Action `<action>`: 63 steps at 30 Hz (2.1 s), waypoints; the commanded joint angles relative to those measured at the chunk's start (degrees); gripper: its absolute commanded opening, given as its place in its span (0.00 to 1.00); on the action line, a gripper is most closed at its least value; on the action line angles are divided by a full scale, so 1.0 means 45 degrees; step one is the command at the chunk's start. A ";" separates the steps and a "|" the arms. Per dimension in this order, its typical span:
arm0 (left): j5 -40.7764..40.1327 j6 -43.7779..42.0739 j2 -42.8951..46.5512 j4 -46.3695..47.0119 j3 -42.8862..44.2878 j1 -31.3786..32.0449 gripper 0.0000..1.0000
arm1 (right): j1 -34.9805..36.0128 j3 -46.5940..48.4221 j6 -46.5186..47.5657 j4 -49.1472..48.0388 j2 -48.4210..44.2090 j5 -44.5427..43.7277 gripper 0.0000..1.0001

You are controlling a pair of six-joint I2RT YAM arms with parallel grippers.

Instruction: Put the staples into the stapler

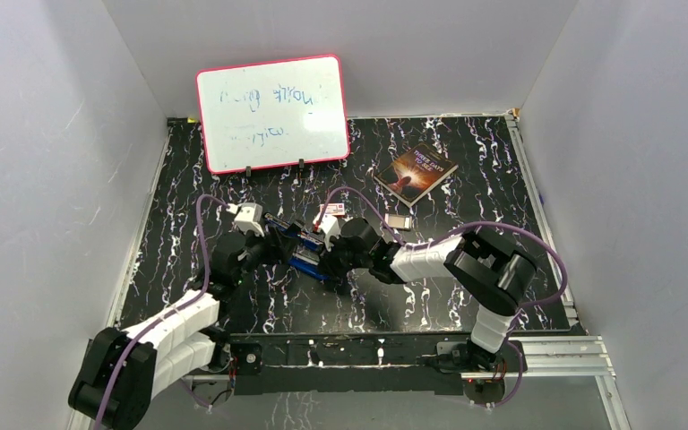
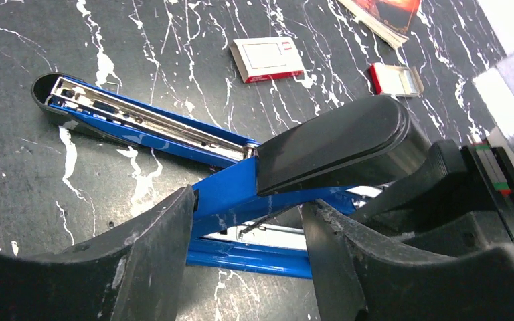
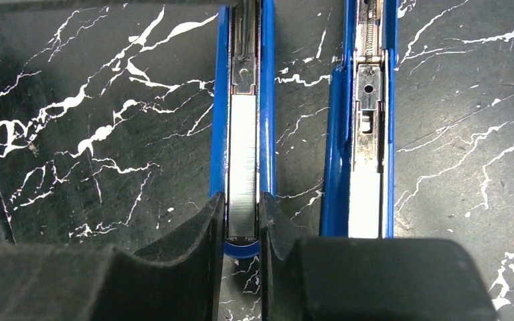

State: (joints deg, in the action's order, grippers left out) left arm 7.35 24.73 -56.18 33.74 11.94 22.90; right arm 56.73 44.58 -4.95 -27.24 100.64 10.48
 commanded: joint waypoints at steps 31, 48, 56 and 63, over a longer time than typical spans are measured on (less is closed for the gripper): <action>-0.1935 0.2371 0.1292 -0.5121 0.2922 0.0415 0.81 | -0.0252 -0.1656 0.1588 0.0079 -0.2620 0.0114 0.54; 0.0357 0.3949 -0.3073 -0.2358 0.3241 -0.2226 0.81 | -0.2238 -0.0161 0.2510 0.2160 -0.2537 0.0721 0.58; 0.0461 0.3862 -0.3260 -0.2245 0.3276 -0.2310 0.81 | -0.2240 0.0322 0.2322 0.1875 -0.1257 0.0598 0.54; 0.0582 0.3882 -0.3461 -0.2126 0.3321 -0.2441 0.81 | -0.2241 -0.0069 0.1967 0.1524 -0.2214 -0.0253 0.53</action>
State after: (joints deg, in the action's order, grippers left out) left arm 8.86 42.24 -71.66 22.79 25.15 12.49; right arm 46.44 44.49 4.73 -17.80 94.37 12.16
